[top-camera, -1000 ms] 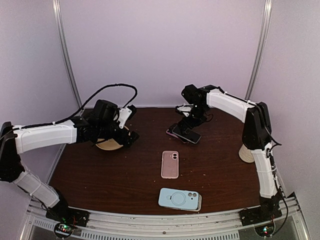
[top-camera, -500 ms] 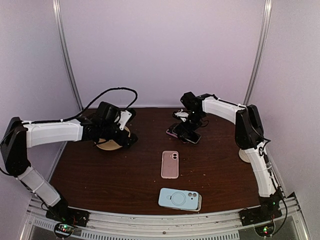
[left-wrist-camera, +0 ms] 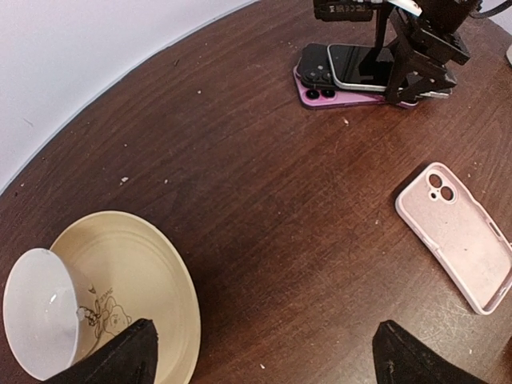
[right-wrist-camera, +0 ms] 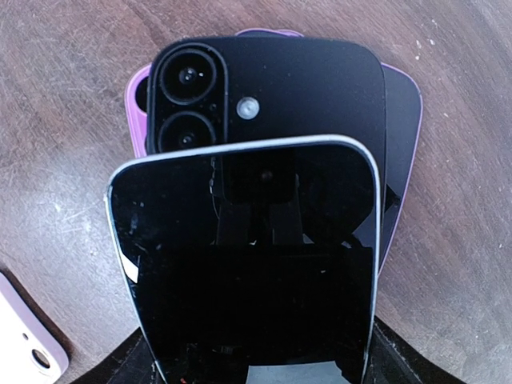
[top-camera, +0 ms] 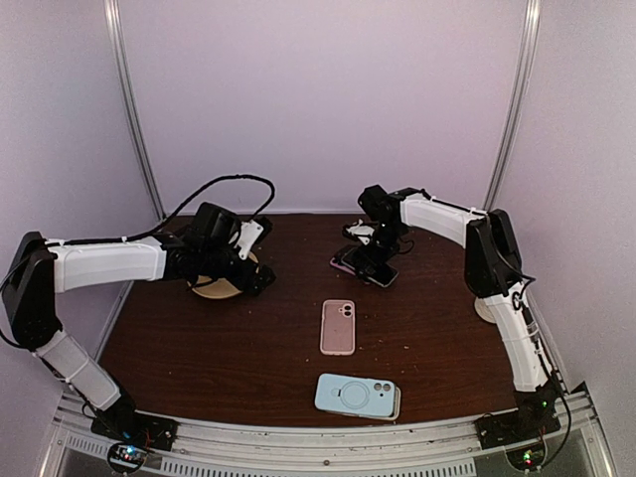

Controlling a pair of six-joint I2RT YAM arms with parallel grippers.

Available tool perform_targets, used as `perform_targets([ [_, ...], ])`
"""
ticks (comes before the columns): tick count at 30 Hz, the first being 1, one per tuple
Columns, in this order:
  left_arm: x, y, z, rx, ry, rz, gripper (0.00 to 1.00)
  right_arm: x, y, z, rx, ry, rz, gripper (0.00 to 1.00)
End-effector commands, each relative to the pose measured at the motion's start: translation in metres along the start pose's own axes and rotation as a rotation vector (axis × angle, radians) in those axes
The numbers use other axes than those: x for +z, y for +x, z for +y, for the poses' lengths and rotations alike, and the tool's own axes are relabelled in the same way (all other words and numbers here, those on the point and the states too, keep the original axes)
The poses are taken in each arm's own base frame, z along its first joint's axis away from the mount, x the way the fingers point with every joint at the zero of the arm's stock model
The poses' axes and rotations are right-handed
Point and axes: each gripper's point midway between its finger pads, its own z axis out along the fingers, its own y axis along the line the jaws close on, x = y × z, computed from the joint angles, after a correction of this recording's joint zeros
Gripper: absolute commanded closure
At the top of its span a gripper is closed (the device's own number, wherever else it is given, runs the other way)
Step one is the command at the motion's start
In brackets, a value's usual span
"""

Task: Put the phone into the phone case
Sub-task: Pick up the phone.

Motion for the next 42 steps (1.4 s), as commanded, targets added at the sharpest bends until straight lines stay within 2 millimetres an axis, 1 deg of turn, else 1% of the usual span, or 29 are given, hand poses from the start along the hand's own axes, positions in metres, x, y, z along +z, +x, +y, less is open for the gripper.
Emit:
perform_targets([
  [1,-0.005,-0.022,-0.005,-0.005,0.04,-0.065,0.03,-0.027,-0.01,-0.011,-0.024,0.052,-0.032,0.19],
  [3,-0.005,-0.023,-0.006,-0.004,0.047,-0.068,0.02,-0.027,-0.009,-0.01,-0.021,0.049,-0.03,0.15],
  [5,-0.006,-0.024,-0.007,-0.004,0.052,-0.071,0.02,-0.026,-0.008,-0.009,-0.018,0.045,-0.024,0.13],
  [7,-0.006,-0.024,-0.007,-0.002,0.054,-0.072,0.02,-0.027,-0.006,-0.008,-0.017,0.041,-0.016,0.13],
  [12,-0.006,-0.022,-0.008,-0.002,0.058,-0.065,0.02,-0.036,-0.004,-0.008,-0.015,0.041,-0.012,0.16],
  [15,-0.007,-0.024,-0.01,-0.002,0.071,-0.073,0.03,-0.039,-0.002,-0.007,-0.014,0.042,-0.006,0.14],
  [17,-0.007,-0.024,-0.011,-0.003,0.076,-0.073,0.03,-0.04,0.0,-0.006,-0.014,0.04,0.0,0.08],
  [18,-0.007,-0.024,-0.011,-0.004,0.077,-0.073,0.02,-0.041,0.002,-0.006,-0.015,0.038,0.008,0.02],
  [19,-0.007,-0.024,-0.011,-0.004,0.078,-0.073,0.02,-0.041,0.004,-0.006,-0.015,0.038,0.017,0.01],
  [23,-0.007,-0.023,-0.012,-0.003,0.083,-0.072,0.03,-0.04,0.017,-0.008,-0.023,0.049,0.058,0.01],
  [31,-0.008,-0.023,-0.015,-0.001,0.099,-0.074,0.03,-0.043,0.037,0.001,-0.046,0.002,0.121,0.01],
  [37,-0.01,-0.025,-0.015,-0.001,0.104,-0.08,0.03,-0.038,0.044,0.002,-0.06,-0.011,0.151,0.01],
  [42,-0.011,-0.026,-0.016,0.001,0.104,-0.082,0.02,-0.036,0.047,-0.001,-0.053,-0.008,0.159,0.02],
])
